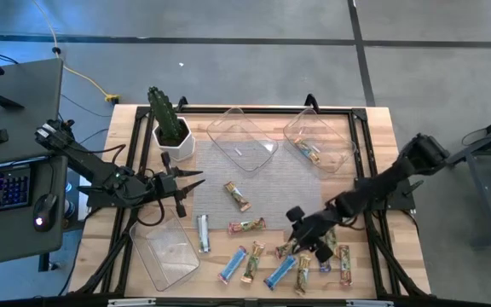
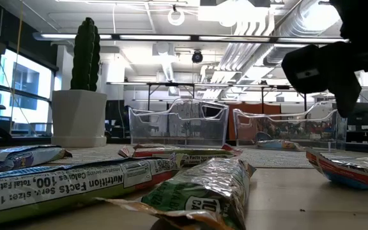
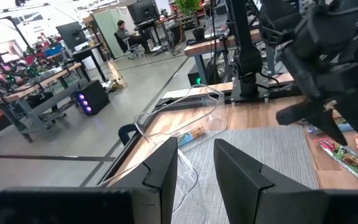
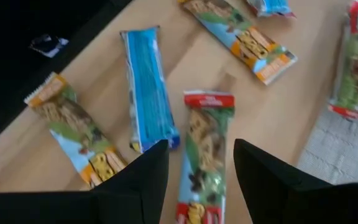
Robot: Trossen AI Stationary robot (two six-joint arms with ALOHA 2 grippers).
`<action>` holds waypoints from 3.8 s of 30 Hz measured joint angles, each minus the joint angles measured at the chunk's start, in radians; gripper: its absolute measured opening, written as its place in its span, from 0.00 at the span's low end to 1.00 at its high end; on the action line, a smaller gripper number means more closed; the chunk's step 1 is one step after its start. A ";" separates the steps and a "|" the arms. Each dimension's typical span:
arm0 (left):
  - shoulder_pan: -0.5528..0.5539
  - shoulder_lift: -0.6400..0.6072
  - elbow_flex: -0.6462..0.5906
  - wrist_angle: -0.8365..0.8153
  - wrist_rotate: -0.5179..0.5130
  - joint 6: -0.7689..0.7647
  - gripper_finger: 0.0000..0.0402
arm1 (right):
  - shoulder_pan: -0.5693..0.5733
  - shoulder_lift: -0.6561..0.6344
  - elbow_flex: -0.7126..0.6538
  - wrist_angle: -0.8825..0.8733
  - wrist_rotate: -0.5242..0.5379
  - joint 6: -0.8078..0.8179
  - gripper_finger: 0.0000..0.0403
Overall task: Pick and place Granola Bars by type
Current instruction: Put the red granola bar into the top left transparent bin, then put the blue granola bar into the bottom transparent bin
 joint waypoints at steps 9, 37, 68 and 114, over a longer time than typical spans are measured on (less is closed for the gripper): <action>0.000 0.000 0.000 0.000 0.002 -0.031 0.25 | 0.019 0.057 0.000 0.009 -0.012 0.085 0.41; 0.000 0.000 0.000 -0.004 0.025 -0.074 0.25 | 0.021 0.153 0.003 -0.108 0.153 0.088 0.23; 0.000 0.000 0.000 -0.012 0.017 -0.074 0.25 | -0.551 -0.148 0.000 0.552 0.206 -0.816 0.11; 0.000 0.000 0.000 -0.057 -0.050 -0.074 0.25 | -0.870 0.604 0.830 -0.404 0.233 -0.341 0.26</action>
